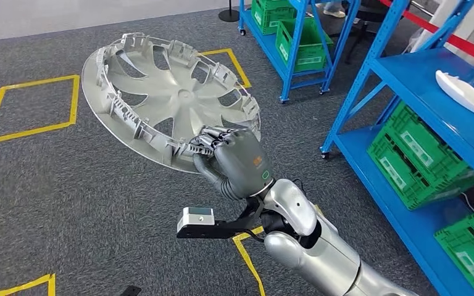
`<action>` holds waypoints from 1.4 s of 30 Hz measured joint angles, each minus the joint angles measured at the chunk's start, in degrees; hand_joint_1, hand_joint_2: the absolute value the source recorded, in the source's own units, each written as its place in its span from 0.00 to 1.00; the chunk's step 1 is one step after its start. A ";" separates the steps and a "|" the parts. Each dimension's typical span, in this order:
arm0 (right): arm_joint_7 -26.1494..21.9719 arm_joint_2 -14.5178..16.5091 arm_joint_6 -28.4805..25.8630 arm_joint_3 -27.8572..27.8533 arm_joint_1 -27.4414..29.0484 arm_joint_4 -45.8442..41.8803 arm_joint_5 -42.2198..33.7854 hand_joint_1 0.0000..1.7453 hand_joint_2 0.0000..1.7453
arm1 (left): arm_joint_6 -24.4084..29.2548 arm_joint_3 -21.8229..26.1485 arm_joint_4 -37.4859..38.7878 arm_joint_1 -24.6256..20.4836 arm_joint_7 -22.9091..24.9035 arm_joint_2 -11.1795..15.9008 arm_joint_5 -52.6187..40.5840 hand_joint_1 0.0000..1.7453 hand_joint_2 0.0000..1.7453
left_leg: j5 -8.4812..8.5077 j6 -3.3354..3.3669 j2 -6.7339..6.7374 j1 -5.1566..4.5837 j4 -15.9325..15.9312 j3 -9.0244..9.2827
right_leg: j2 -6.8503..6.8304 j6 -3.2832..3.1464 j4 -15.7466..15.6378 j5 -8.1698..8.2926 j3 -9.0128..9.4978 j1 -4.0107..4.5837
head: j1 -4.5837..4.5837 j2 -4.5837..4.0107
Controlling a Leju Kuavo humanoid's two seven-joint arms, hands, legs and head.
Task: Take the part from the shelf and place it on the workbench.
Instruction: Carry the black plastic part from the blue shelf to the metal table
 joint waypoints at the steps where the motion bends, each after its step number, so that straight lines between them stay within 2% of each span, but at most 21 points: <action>1: 0.01 -0.04 0.01 0.03 0.06 0.00 0.00 1.00 1.00 | 0.00 0.00 0.00 -0.02 0.01 0.01 0.00 0.00 1.00 | 0.02 0.03 -0.71 0.00 0.06 -0.08 | 0.40 0.07 3.28 -1.06 -1.69 -0.04 | 0.05 0.00; 3: 0.02 -0.05 0.05 0.09 0.17 0.00 -0.01 1.00 1.00 | 0.00 0.00 0.02 0.01 0.01 0.02 0.00 0.00 1.00 | 0.05 -0.01 -2.30 0.01 0.24 -0.16 | 0.65 0.02 4.00 0.11 -2.35 -0.13 | 0.09 0.00; 6: 0.04 -0.05 0.07 0.11 0.16 0.00 0.00 1.00 1.00 | 0.00 0.00 0.01 -0.02 -0.01 -0.07 0.00 0.00 1.00 | 0.16 -0.49 -4.67 0.09 0.57 -0.35 | 3.40 -0.30 -6.80 5.75 2.59 -0.49 | 0.10 0.00; 8: 0.01 -0.04 0.09 0.11 0.11 0.00 0.02 1.00 1.00 | 0.00 0.00 0.00 -0.07 -0.01 -0.13 -0.01 0.00 1.00 | 0.41 -1.27 -5.93 0.19 0.63 -0.82 | 5.19 -0.43 -10.86 6.90 4.29 -0.54 | 0.08 0.00; 10: 0.08 0.02 0.24 0.11 0.05 -0.01 0.08 1.00 1.00 | 0.00 0.01 0.03 0.03 0.00 -0.10 -0.03 0.00 1.00 | 0.83 -2.20 -7.06 0.42 0.29 -1.28 | 4.35 -0.85 -11.26 7.06 4.30 -0.35 | 0.07 0.00; 12: 0.23 0.15 0.50 0.11 0.00 -0.02 0.31 1.00 1.00 | 0.03 0.01 0.07 0.20 0.01 -0.10 -0.13 0.00 1.00 | 0.25 -2.74 -5.13 0.38 1.21 -2.03 | 2.91 -1.70 -11.81 7.48 4.51 -0.36 | -0.16 0.00; 15: 0.26 0.31 0.78 0.13 -0.04 -0.03 0.81 1.00 1.00 | 0.07 0.00 0.07 0.08 -0.04 -0.17 -0.22 0.00 1.00 | -4.57 -3.25 -0.06 0.24 9.86 -5.95 | 0.47 -2.58 -12.16 7.67 4.57 -0.15 | -0.63 0.00; 17: 0.25 0.61 1.09 0.19 -0.01 -0.01 1.00 1.00 1.00 | 0.09 0.03 0.09 0.18 -0.07 -0.08 0.01 0.00 1.00 | -6.52 -3.58 0.62 0.35 15.30 -8.21 | -1.16 -2.70 -12.11 7.59 4.49 0.05 | -0.64 0.00; 19: 0.26 1.24 1.51 0.26 -0.02 0.00 1.03 1.00 1.00 | 0.25 0.26 0.10 0.53 -0.07 0.09 0.39 0.00 1.00 | -4.68 -3.73 1.08 0.38 12.94 -6.50 | -2.61 -2.62 -12.00 7.45 4.49 0.08 | -0.65 0.00; 21: 0.26 1.88 1.75 0.34 -0.05 0.00 1.04 1.00 1.00 | 0.67 0.62 0.10 0.74 -0.10 0.13 0.65 0.00 1.00 | -1.82 -3.51 3.04 0.18 5.38 -2.14 | -3.86 -2.22 -11.75 7.14 4.53 0.23 | -0.69 0.00; 23: 0.19 2.19 1.78 0.43 -0.08 0.01 1.11 1.00 1.00 | 1.08 0.83 0.10 0.82 -0.23 0.07 0.76 0.00 1.00 | -0.82 -2.59 4.30 -0.12 1.18 0.05 | -4.95 -1.71 -11.51 6.85 4.56 0.55 | -0.58 0.00; 25: 0.02 2.27 1.76 0.57 -0.11 0.02 1.21 1.00 1.00 | 1.30 0.89 0.12 1.06 -0.32 0.02 0.79 0.00 1.00 | -0.73 -1.56 3.33 -0.29 0.86 -0.12 | -6.02 -1.16 -11.51 6.73 4.72 0.66 | -0.45 0.00; 26: -0.04 2.31 1.76 0.62 -0.12 0.02 1.25 1.00 1.00 | 1.39 0.90 0.12 1.25 -0.32 -0.02 0.79 0.00 1.00 | -0.63 -1.19 2.71 -0.24 0.78 -0.15 | -5.88 -0.77 -11.39 6.55 4.80 0.52 | -0.42 0.00; 28: -0.07 2.35 1.71 0.67 -0.09 0.03 1.35 1.00 1.00 | 1.63 0.90 0.12 1.44 -0.29 -0.14 0.79 0.00 1.00 | -0.37 -0.46 1.57 0.00 0.56 -0.12 | -3.32 -0.06 -9.10 4.90 4.00 0.19 | -0.31 0.00; 30: -0.16 2.21 1.65 0.66 0.15 0.05 1.57 1.00 1.00 | 1.86 0.92 0.12 1.38 -0.28 -0.24 0.79 0.00 1.00 | -0.22 -0.02 0.41 0.14 0.51 -0.21 | -0.17 0.29 -2.35 1.42 0.83 -0.01 | -0.12 0.00; 32: -0.31 2.01 1.61 0.66 0.67 0.06 1.94 1.00 1.00 | 2.01 0.96 0.12 1.35 -0.29 -0.26 0.79 0.00 1.00 | -0.15 0.12 -0.99 0.11 0.54 -0.30 | 0.57 0.33 4.16 -0.78 -2.51 -0.03 | -0.05 0.00; 33: -0.38 1.95 1.60 0.65 0.97 0.05 2.16 1.00 1.00 | 2.04 0.97 0.12 1.38 -0.31 -0.30 0.78 0.00 1.00 | -0.11 0.10 -1.76 0.10 0.57 -0.32 | 0.66 0.24 4.77 -0.32 -2.94 -0.03 | -0.04 0.00; 37: -0.63 1.87 1.59 0.55 1.82 -0.04 3.04 1.00 1.00 | 2.04 1.18 0.12 1.45 -0.43 -0.66 0.71 0.00 1.00 | 0.21 -0.52 -4.81 0.10 0.74 -0.53 | 3.58 -0.51 -8.35 6.35 3.17 -0.17 | 0.04 0.00; 39: -0.76 1.85 1.58 0.51 1.96 -0.15 3.16 1.00 1.00 | 2.04 1.34 0.12 1.50 -0.48 -0.78 0.65 0.00 1.00 | 0.50 -1.24 -5.86 0.19 0.66 -0.88 | 4.56 -0.67 -11.25 6.98 4.37 -0.03 | 0.06 0.00; 41: -0.73 1.87 1.57 0.49 2.11 -0.35 3.42 1.00 1.00 | 2.03 1.42 0.13 1.72 -0.48 -0.77 0.58 0.00 1.00 | 0.78 -2.01 -6.42 0.36 0.41 -1.22 | 3.32 -1.18 -11.60 7.37 4.42 0.06 | 0.08 0.00; 42: -0.66 1.90 1.57 0.47 2.22 -0.47 3.68 1.00 1.00 | 2.03 1.43 0.14 1.81 -0.46 -0.77 0.52 0.00 1.00 | 0.50 -2.29 -5.50 0.31 0.76 -1.51 | 2.71 -1.60 -11.91 7.60 4.53 0.01 | 0.00 0.00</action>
